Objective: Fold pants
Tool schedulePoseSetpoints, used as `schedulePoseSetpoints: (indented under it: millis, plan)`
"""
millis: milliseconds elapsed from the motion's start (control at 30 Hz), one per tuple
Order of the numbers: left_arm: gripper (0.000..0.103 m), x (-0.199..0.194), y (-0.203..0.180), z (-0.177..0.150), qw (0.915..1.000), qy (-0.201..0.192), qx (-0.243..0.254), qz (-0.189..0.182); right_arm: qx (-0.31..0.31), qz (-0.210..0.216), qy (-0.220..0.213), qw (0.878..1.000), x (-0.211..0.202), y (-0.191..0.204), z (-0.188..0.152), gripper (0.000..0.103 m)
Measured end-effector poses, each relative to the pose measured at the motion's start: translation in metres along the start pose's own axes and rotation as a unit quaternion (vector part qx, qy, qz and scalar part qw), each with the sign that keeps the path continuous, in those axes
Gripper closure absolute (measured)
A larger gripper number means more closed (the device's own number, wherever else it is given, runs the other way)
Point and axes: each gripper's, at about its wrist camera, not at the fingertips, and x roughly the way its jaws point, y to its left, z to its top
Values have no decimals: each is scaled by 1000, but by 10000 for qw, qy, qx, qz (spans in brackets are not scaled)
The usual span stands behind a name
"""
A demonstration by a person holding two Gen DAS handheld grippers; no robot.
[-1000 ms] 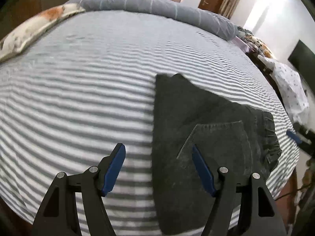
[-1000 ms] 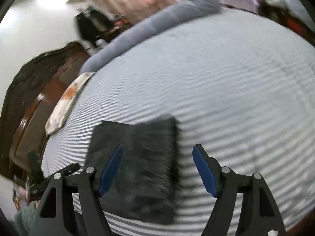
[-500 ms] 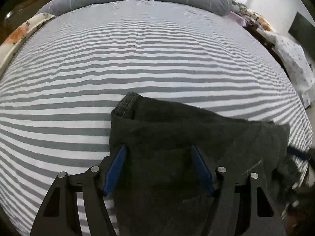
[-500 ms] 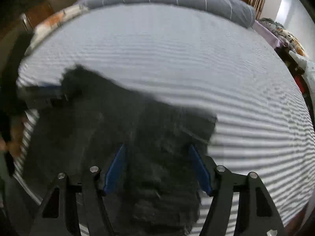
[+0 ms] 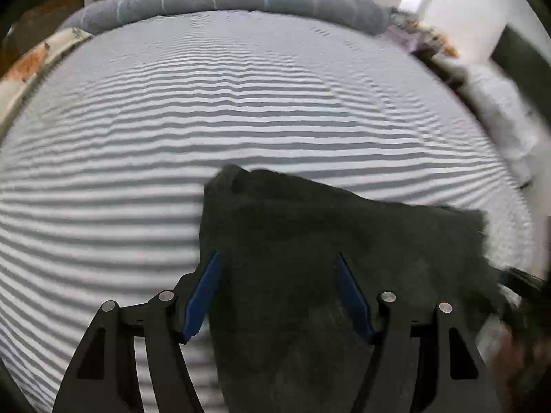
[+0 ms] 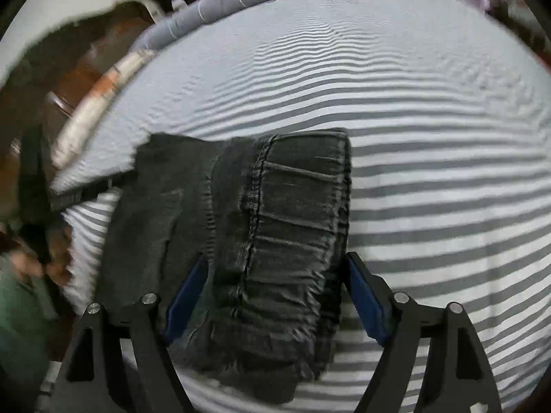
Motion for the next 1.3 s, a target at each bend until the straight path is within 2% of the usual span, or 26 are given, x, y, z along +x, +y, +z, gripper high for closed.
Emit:
schedulePoseSetpoints:
  millis: [67,167,333,500,600,633,800,833,867,900,933,1033,1167,1300]
  plan:
    - [35,-15,10,-14,9994,22,-81,-337,406,528,5,9978,-5,-21,-3,24]
    - [35,-24,31,-33,9975,198,-299,-615,907,1357,180,9864,-5,-51,-11,25]
    - [35,-18,64,-61,9880,450,-976,-1112,998,2048,181,9735,-5,-69,-18,21]
    - [32,-7,67,-55,9812,293,-1242,-1448,931,2595,191,9611,12,-65,-17,18]
    - [26,3,60,-50,9792,221,-1278,-1560,778,2668,237,9603,22,-51,-8,17]
    - [25,5,56,-48,9796,201,-1238,-1573,764,2803,222,9566,23,-48,-5,17]
    - [26,6,48,-46,9738,247,-1203,-1914,530,2854,342,9563,28,-33,-1,20]
    - [27,6,46,-48,9753,227,-1128,-1885,566,2836,306,9568,29,-36,-1,27]
    - [29,6,46,-49,9764,190,-1100,-1851,594,2704,291,9605,32,-38,1,43]
    - [31,9,47,-50,9766,183,-1125,-1822,631,2416,299,9679,38,-41,2,52]
    - [31,10,48,-49,9766,156,-1171,-1797,724,2306,250,9700,43,-44,5,61]
    - [31,13,48,-44,9746,68,-1473,-1684,870,2314,168,9688,45,-45,8,61]
    - [31,9,51,-46,9734,198,-1424,-1784,796,2153,258,9730,37,-45,3,62]
    - [32,4,62,-54,9705,240,-1462,-1901,804,2228,234,9713,39,-48,4,62]
